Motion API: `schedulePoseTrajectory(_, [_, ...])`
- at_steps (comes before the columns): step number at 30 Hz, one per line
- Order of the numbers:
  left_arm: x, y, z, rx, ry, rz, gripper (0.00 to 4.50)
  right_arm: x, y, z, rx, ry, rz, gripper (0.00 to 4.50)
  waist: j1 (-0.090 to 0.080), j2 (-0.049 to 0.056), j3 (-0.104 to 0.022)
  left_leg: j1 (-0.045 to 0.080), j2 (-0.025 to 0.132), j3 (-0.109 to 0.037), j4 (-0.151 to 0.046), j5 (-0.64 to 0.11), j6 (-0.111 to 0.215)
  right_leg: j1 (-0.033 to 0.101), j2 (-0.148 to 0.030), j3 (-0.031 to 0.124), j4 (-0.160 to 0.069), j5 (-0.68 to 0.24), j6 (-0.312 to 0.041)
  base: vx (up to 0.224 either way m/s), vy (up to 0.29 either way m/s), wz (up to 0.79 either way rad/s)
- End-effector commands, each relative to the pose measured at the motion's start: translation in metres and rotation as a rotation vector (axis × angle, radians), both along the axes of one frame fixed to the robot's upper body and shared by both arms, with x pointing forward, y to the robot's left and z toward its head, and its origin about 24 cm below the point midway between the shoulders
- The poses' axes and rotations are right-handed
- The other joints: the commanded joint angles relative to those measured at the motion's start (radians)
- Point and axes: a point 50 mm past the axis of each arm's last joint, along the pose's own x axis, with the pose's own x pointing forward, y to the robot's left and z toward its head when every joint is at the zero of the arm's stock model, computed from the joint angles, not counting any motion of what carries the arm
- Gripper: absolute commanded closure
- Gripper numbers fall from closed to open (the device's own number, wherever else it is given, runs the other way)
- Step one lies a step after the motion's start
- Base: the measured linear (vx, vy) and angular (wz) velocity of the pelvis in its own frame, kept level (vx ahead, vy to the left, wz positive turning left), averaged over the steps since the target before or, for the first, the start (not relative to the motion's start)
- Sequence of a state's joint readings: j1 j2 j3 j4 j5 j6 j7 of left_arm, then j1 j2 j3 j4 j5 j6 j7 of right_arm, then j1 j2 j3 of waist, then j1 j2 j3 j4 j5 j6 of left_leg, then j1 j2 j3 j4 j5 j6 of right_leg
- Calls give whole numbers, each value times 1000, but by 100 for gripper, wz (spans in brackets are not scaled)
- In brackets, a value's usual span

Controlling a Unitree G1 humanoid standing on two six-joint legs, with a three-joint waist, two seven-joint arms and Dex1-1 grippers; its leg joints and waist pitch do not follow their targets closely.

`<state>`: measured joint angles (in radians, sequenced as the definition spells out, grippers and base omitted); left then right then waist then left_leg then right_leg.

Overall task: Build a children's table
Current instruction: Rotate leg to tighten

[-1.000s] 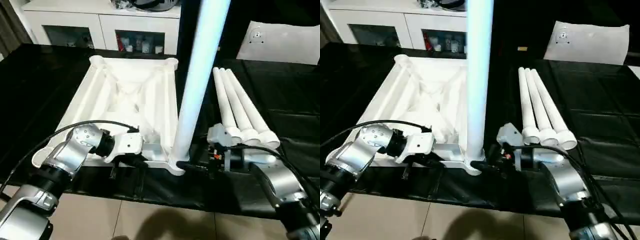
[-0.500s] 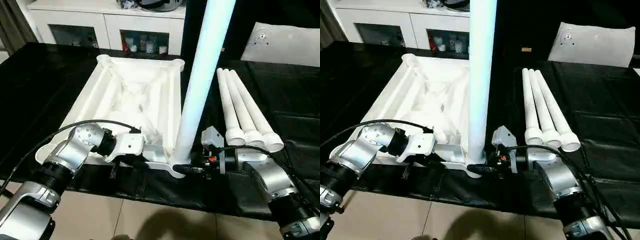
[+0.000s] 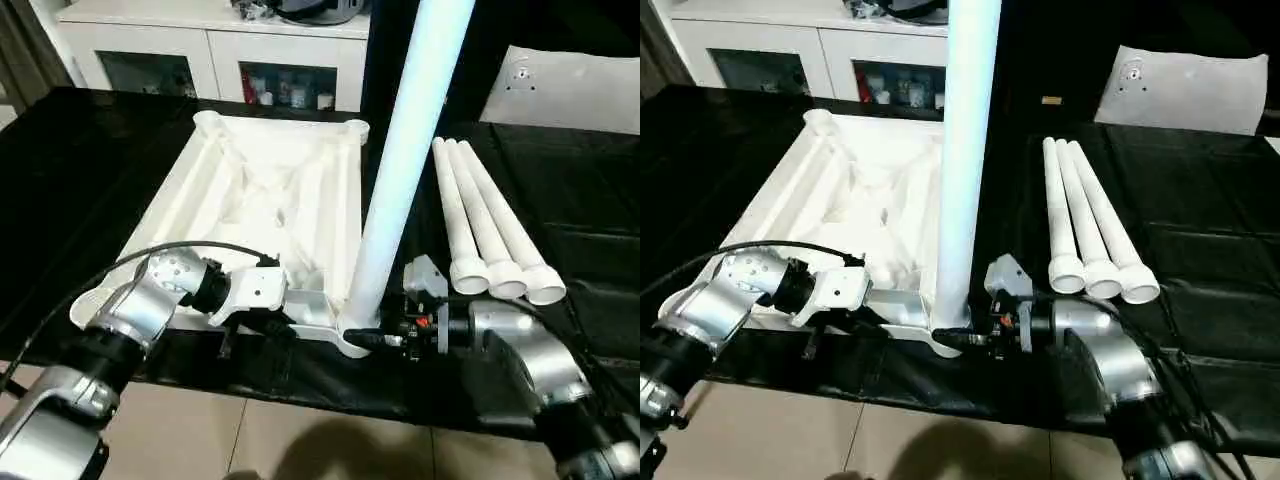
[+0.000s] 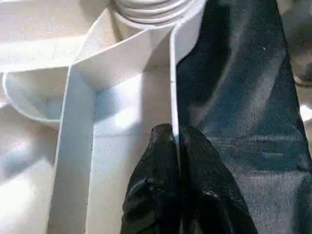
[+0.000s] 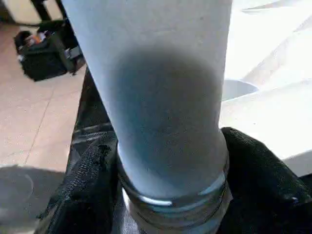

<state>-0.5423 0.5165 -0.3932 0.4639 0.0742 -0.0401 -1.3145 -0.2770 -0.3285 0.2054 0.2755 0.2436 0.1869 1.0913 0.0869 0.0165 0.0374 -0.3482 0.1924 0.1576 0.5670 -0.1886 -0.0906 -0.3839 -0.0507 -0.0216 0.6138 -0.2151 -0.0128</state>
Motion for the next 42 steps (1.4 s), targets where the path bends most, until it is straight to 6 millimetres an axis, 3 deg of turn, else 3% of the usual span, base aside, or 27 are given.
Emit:
schedulePoseTrajectory(1, [-3,-11,-12,-57,19,179,450,-5,21,-17,31,51,-130,172,-5,0,-39,1,32,3,-65,-225,9,34,-74,34,-81,-207,-204,0,0,0])
schedulePoseTrajectory(3, [-3,-16,-11,-92,12,256,450,-3,27,-19,55,46,-202,172,-13,-2,-34,2,28,-3,-71,-278,-11,33,-75,34,-91,-359,-165,0,0,0])
schedulePoseTrajectory(4, [-4,-22,-9,-135,12,355,450,0,36,-24,78,62,-298,172,-24,-9,-31,0,25,-6,-75,-300,-20,32,-73,33,-95,-432,-141,0,0,0])
schedulePoseTrajectory(5, [-4,-25,-9,-152,9,395,450,2,40,-25,82,72,-335,172,-34,-7,-31,1,25,-9,-76,-319,-22,29,-77,33,-98,-487,-123,0,0,0])
schedulePoseTrajectory(6, [-4,-27,-8,-162,8,419,450,3,42,-27,83,79,-357,172,-34,-7,-31,1,25,-9,-76,-319,-22,29,-77,33,-98,-487,-123,0,0,0])
schedulePoseTrajectory(7, [-5,-35,-7,-200,10,499,450,7,50,-30,80,95,-417,173,-42,-5,-29,2,23,-11,-75,-335,-17,25,-76,31,-107,-534,-104,0,0,0])
schedulePoseTrajectory(8, [-6,-39,-6,-214,14,529,450,8,54,-31,78,100,-436,173,-55,-5,-29,1,25,-12,-77,-339,-17,23,-76,31,-106,-522,-112,0,0,0])
schedulePoseTrajectory(9, [-5,-45,-4,-234,4,583,450,12,60,-32,69,112,-469,173,-55,-10,-31,1,23,-12,-74,-337,-9,22,-75,30,-108,-527,-104,0,0,0])
schedulePoseTrajectory(12, [-3,-65,2,-268,-15,686,450,23,72,-33,20,139,-561,173,-60,-16,-32,2,23,-6,-71,-326,4,15,-69,35,-108,-464,-116,0,0,0])
schedulePoseTrajectory(15, [-4,-75,4,-261,-25,705,450,26,75,-35,0,165,-592,173,-52,-17,-37,0,21,-4,-69,-299,13,18,-67,35,-106,-401,-114,0,0,0])
schedulePoseTrajectory(17, [-6,-77,4,-242,-32,700,450,26,73,-35,4,151,-602,117,-49,-16,-41,-3,23,-3,-68,-271,19,20,-64,36,-99,-320,-126,0,0,0])
schedulePoseTrajectory(19, [-7,-74,2,-212,-49,687,450,27,67,-35,23,146,-634,100,-47,-16,-50,-9,22,0,-62,-194,30,31,-63,36,-86,-151,-156,0,0,0])
schedulePoseTrajectory(20, [-7,-73,2,-204,-54,683,450,27,65,-35,26,144,-641,93,-47,-17,-50,-12,22,0,-60,-177,34,33,-62,35,-83,-117,-163,0,0,0])
schedulePoseTrajectory(21, [-8,-69,0,-178,-68,675,450,28,60,-35,22,128,-658,81,-46,-12,-50,-13,21,0,-60,-156,38,35,-62,33,-78,-75,-175,0,0,0])
schedulePoseTrajectory(23, [-8,-65,-2,-160,-72,662,450,28,52,-33,35,108,-670,60,-48,-13,-49,-13,21,1,-61,-165,39,36,-61,31,-79,-69,-184,0,0,0])
schedulePoseTrajectory(25, [-8,-57,-5,-129,-79,642,450,27,42,-28,66,76,-670,54,-48,-12,-45,-10,23,1,-65,-220,35,34,-62,32,-87,-138,-173,0,0,0])
schedulePoseTrajectory(28, [-8,-46,-7,-100,-69,611,450,22,26,-17,108,5,-631,19,-47,-8,-43,-10,24,-1,-67,-245,28,34,-62,33,-91,-181,-161,0,0,0])
schedulePoseTrajectory(29, [-8,-42,-8,-93,-64,592,450,20,20,-14,110,-14,-603,17,-47,-11,-44,-11,24,0,-67,-248,29,34,-61,33,-91,-183,-158,0,0,0])
schedulePoseTrajectory(33, [-9,-33,-9,-70,-47,488,450,11,2,-4,83,-74,-483,5,-42,-11,-49,-13,23,-1,-62,-209,45,38,-62,32,-87,-142,-158,0,0,0])
schedulePoseTrajectory(37, [-12,-26,-7,-62,-15,350,450,4,-17,5,47,-98,-342,5,-41,-9,-49,-13,23,1,-57,-179,57,38,-61,32,-79,-64,-191,0,0,0])
schedulePoseTrajectory(42, [-17,-21,-5,-47,1,154,450,1,-34,16,-7,-115,-195,5,-28,-13,-50,-9,25,6,-53,-167,73,38,-62,32,-75,-29,-213,0,0,0])
